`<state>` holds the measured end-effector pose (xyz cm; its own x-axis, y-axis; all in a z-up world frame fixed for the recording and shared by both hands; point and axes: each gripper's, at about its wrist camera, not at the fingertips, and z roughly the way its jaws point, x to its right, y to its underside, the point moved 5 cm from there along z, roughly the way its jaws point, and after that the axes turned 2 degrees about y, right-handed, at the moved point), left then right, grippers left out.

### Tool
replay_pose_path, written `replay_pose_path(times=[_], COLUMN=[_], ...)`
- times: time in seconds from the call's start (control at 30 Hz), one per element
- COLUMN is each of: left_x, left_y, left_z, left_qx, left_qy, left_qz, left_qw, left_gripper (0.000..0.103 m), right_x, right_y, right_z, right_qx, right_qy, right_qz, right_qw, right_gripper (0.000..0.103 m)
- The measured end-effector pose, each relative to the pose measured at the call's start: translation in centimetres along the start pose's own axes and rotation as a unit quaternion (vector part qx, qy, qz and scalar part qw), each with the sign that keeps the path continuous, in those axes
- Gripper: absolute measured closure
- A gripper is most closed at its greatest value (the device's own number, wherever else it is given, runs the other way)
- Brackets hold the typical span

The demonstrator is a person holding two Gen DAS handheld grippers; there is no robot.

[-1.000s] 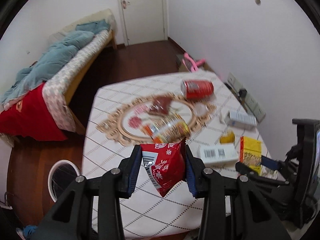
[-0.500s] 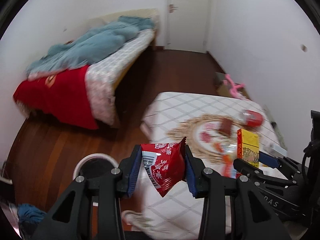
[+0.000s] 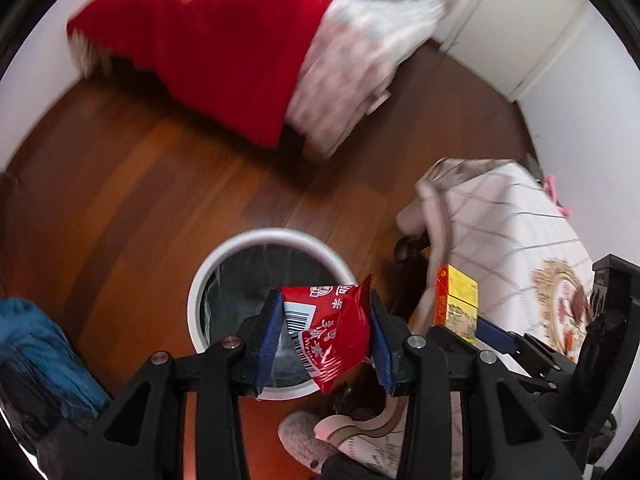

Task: Collect trash
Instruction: 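Carry the red bag and yellow pack over the white bin with both tools, then open both tools to drop the bag and pack into the bin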

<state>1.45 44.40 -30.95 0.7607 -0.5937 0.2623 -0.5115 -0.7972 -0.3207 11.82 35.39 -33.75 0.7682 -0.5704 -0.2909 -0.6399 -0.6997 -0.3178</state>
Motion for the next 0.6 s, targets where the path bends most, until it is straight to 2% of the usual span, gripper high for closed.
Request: replay_pose_path(times=[0.1,0.13,0.17,0.2,0.23,0.27,0.33,0.4,0.43,0.5,0.6], left_x=[-2.1,-2.6,-3.1,-3.6,-4.3,-4.8,-5.9,-6.9,-7.2,-7.7,-8.1], left_y=[-0.3,-0.3,-0.3,-0.2,-0.3,-0.3,0.1,0.6,0.9,1.2,1.9], left_z=[2.7,3.5,4.1,4.4,4.7,4.8,4.8,4.6,4.5,4.5,4.0], left_qx=[-0.021,-0.026,-0.029,-0.03,-0.029,-0.028,-0.03,-0.026,-0.025,-0.024,-0.015], left_qy=[-0.007,-0.011,-0.02,-0.027,-0.03,-0.035,-0.052,-0.064,-0.072,-0.086,-0.108], left_qz=[-0.015,-0.018,-0.019,-0.02,-0.025,-0.031,-0.04,-0.049,-0.05,-0.052,-0.051], left_qw=[0.9996,0.9994,0.9992,0.999,0.9988,0.9985,0.9974,0.9964,0.9958,0.9947,0.9927], left_gripper=[0.064,0.058,0.048,0.044,0.033,0.017,0.0,0.0,0.0,0.0,0.0], right_x=[-1.2,-1.7,-1.9,-2.0,-2.4,-2.5,-2.9,-3.2,-3.4,-2.9,-2.6], right_y=[-0.6,-0.7,-0.7,-0.7,-0.7,-0.7,-0.8,-1.0,-1.1,-1.2,-1.3], right_z=[4.4,6.2,7.3,8.2,9.5,10.1,11.8,13.0,13.5,13.7,13.6], right_qx=[-0.033,-0.047,-0.056,-0.063,-0.074,-0.079,-0.092,-0.098,-0.104,-0.106,-0.105], right_qy=[-0.01,-0.011,-0.014,-0.015,-0.015,-0.017,-0.019,-0.02,-0.021,-0.002,0.012], right_qz=[-0.003,-0.008,-0.01,-0.011,-0.016,-0.018,-0.025,-0.028,-0.031,-0.038,-0.052], right_qw=[0.999,0.999,0.998,0.998,0.997,0.997,0.995,0.995,0.994,0.994,0.993], right_gripper=[0.039,0.039,0.039,0.039,0.039,0.039,0.038,0.035,0.02,0.0,0.0])
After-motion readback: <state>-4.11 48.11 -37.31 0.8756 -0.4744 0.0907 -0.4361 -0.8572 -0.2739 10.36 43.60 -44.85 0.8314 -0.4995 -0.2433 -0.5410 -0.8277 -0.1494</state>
